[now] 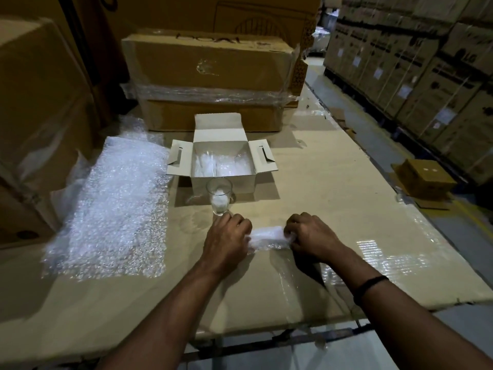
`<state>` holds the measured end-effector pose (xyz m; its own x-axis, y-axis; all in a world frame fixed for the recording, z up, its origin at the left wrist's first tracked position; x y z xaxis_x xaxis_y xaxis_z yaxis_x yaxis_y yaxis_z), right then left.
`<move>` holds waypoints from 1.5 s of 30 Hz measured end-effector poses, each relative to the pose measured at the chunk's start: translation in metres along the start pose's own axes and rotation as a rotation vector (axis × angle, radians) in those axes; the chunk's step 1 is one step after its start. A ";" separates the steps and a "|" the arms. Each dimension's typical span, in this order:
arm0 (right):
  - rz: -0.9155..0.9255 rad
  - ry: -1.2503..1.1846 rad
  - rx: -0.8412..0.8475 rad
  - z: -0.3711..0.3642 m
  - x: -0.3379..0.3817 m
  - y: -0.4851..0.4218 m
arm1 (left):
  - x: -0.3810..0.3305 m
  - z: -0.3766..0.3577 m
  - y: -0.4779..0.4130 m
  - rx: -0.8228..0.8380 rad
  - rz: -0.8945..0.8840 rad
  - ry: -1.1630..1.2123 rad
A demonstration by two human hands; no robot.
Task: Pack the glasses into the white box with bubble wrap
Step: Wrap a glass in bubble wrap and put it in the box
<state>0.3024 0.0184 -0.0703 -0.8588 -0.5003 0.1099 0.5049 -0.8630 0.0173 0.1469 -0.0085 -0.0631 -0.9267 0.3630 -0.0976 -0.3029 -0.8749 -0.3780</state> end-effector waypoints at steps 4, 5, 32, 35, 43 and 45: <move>-0.007 0.070 0.053 0.009 0.001 -0.001 | -0.003 -0.008 0.015 0.016 -0.165 0.133; -0.007 0.086 0.063 0.012 0.005 -0.004 | 0.000 -0.008 0.015 0.015 -0.165 0.141; -0.889 -1.787 -0.356 -0.026 -0.008 -0.026 | 0.127 -0.035 -0.017 0.057 0.601 0.502; -0.856 -1.805 -0.274 -0.028 -0.003 -0.023 | 0.132 -0.043 -0.013 0.050 0.568 0.576; -0.679 -1.905 -0.574 0.022 0.015 -0.040 | 0.134 -0.048 0.002 0.093 0.509 0.700; -0.608 -1.862 -0.604 0.041 0.030 -0.052 | 0.136 -0.046 0.002 0.078 0.501 0.688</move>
<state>0.2537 0.0515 -0.0273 0.4317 0.1226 0.8936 -0.1741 -0.9608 0.2159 0.0308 0.0542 -0.1196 -0.6213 0.0194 -0.7833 0.0683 -0.9945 -0.0788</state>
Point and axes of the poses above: each hand's wrist, its own y-axis away from the middle knuckle, its own z-axis out of the back of the hand, x = y × z, the point moved 10 cm from there along -y, towards the middle knuckle, and after that the axes turned 5 degrees about -y, right-handed, at the moved point
